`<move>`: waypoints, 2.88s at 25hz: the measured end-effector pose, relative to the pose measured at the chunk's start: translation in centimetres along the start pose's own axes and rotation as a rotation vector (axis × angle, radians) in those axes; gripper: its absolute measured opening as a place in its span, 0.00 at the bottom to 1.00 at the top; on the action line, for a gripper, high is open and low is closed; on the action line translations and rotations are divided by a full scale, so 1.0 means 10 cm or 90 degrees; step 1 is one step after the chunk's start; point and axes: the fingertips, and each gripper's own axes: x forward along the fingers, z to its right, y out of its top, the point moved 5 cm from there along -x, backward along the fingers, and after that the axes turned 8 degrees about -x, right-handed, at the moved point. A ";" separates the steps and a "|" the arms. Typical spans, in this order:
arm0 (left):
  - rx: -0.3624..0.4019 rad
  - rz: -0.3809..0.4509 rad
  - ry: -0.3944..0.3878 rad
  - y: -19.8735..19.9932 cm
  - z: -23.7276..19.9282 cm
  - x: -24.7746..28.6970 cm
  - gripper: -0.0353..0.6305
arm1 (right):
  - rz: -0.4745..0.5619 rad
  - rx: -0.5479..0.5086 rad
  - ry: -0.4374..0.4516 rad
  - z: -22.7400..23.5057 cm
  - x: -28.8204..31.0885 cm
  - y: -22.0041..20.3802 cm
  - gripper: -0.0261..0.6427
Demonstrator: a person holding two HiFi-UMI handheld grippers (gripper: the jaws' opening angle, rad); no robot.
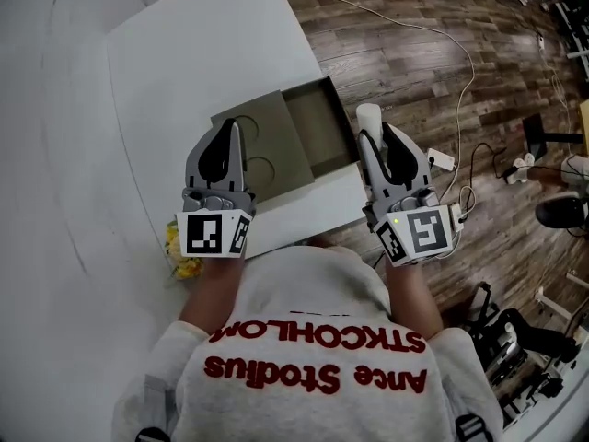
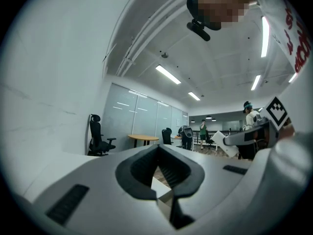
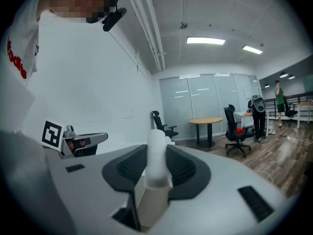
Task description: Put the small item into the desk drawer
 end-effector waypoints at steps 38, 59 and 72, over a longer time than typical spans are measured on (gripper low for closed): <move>-0.035 -0.101 0.014 -0.77 -0.21 -0.01 0.06 | -0.315 0.028 0.012 -0.18 0.70 -1.70 0.22; 0.011 0.008 -0.019 -0.07 0.06 0.12 0.06 | -0.056 -0.030 -0.066 0.11 0.20 -0.30 0.05; 0.033 0.072 0.004 0.35 0.03 -0.06 0.06 | 0.029 -0.065 -0.062 0.05 -0.01 0.21 0.05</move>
